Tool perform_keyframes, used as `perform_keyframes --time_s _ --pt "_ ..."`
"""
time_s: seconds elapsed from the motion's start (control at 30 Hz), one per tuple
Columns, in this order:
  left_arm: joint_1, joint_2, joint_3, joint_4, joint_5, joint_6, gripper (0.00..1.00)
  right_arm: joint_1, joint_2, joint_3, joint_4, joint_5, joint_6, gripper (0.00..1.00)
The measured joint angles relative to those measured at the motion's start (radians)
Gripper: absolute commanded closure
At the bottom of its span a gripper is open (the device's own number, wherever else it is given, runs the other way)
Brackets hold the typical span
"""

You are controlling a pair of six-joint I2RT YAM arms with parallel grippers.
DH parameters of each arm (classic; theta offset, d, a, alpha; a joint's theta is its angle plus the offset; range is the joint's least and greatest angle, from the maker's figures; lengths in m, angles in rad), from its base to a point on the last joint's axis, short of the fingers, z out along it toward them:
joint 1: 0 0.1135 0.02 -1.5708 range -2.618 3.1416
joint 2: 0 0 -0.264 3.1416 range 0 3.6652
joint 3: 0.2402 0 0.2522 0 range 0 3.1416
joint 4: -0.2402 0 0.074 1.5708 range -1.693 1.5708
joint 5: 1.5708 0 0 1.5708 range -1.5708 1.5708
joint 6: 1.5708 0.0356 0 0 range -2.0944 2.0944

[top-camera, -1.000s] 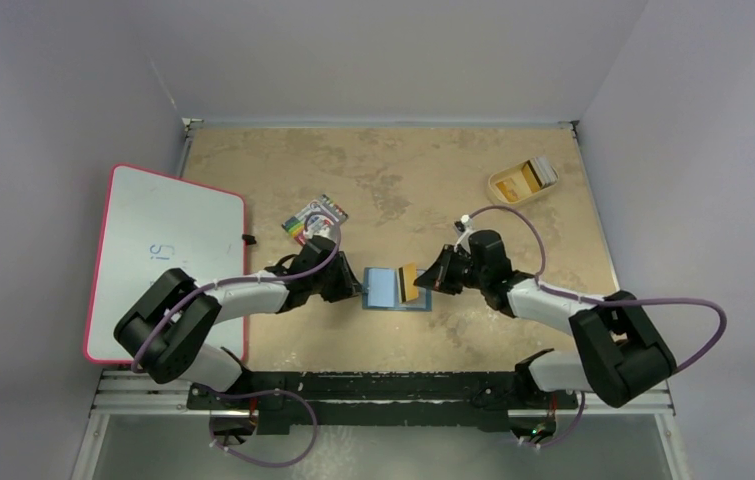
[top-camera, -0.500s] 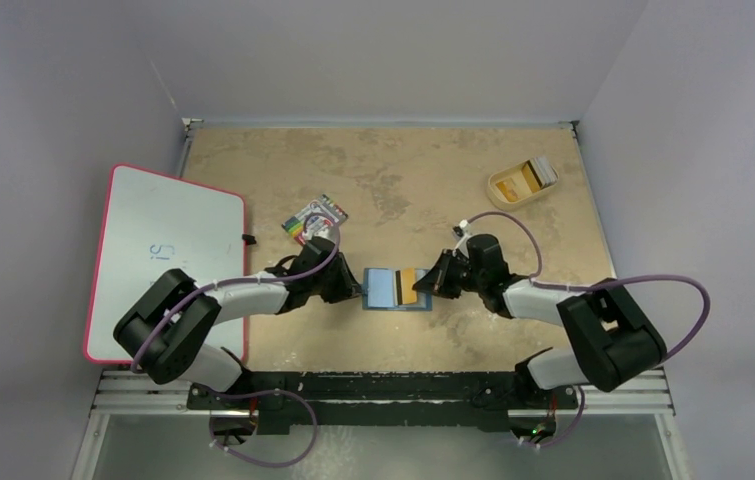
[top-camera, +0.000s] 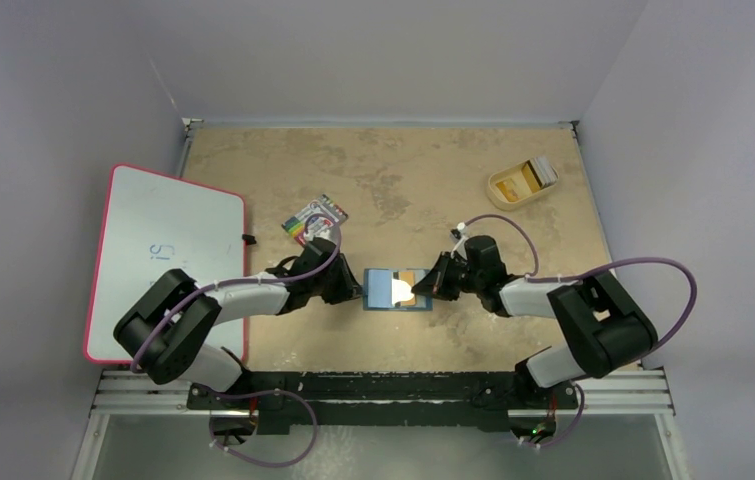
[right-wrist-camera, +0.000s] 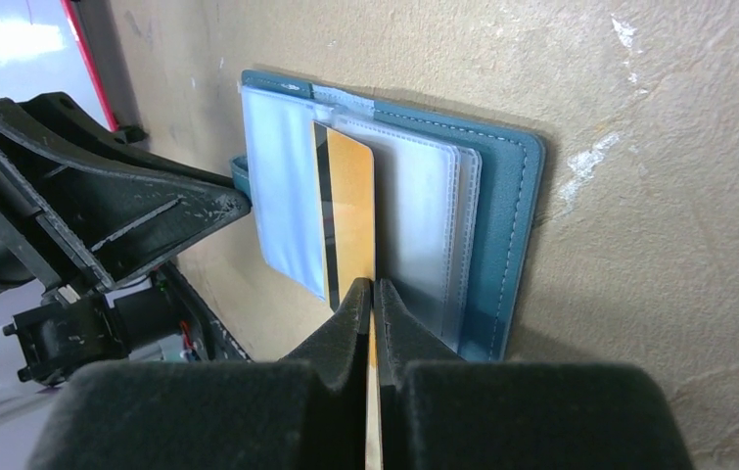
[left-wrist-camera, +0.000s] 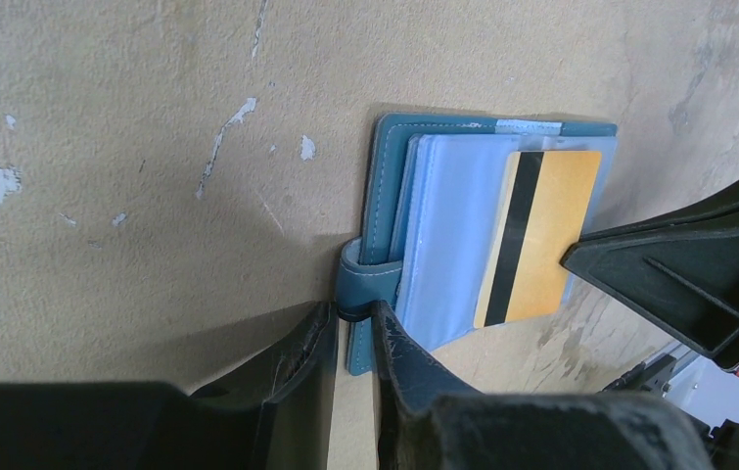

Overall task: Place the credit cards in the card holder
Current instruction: Insert the credit card into the card holder.

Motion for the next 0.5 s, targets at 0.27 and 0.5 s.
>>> perform_keyframes --time_s 0.27,0.5 --pt "-0.005 0.0 0.0 0.001 -0.003 0.0 0.83 0.001 0.021 0.0 0.037 -0.021 0.005 1.0" --pt "-0.012 0.0 0.0 0.001 -0.006 -0.005 0.83 0.005 0.026 0.0 0.064 -0.021 0.025 1.0"
